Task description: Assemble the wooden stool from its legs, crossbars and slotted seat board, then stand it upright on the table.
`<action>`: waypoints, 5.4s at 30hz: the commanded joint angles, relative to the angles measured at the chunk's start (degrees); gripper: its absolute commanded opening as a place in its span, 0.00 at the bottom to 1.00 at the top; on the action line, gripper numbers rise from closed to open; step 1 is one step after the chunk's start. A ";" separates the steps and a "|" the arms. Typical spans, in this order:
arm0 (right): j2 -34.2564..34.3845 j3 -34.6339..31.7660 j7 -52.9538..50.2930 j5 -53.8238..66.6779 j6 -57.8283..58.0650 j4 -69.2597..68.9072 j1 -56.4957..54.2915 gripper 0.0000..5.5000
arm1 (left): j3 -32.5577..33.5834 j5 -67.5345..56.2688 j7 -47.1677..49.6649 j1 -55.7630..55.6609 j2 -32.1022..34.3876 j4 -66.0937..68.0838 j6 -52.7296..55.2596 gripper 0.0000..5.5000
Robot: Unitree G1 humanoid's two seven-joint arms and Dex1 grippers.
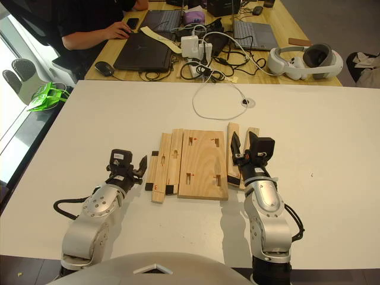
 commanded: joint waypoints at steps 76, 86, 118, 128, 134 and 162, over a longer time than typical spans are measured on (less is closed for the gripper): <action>2.05 0.36 -2.35 -0.03 4.52 -3.55 -1.88 0.42 | -6.60 6.61 -5.87 -5.95 9.79 1.27 14.01 0.55; 2.90 1.16 -3.09 -0.13 5.22 -4.40 -1.94 0.42 | -7.37 6.27 -6.15 -5.98 8.38 4.05 11.53 0.55; 4.59 0.95 -5.00 0.13 6.36 -5.52 -3.44 0.42 | -12.54 11.39 -6.74 -10.45 10.52 7.83 8.68 0.55; 4.47 1.05 -4.98 0.32 6.84 -5.48 -4.02 0.42 | -15.97 12.75 -8.23 -9.99 11.85 9.02 9.64 0.55; 4.62 1.12 -5.06 0.34 6.92 -5.54 -4.00 0.42 | -10.91 7.26 -9.68 -8.64 5.36 7.92 14.31 0.55; 7.31 -3.72 0.05 17.80 22.70 -5.09 -8.78 0.42 | 1.24 1.96 -8.50 -12.82 11.29 10.60 5.34 0.23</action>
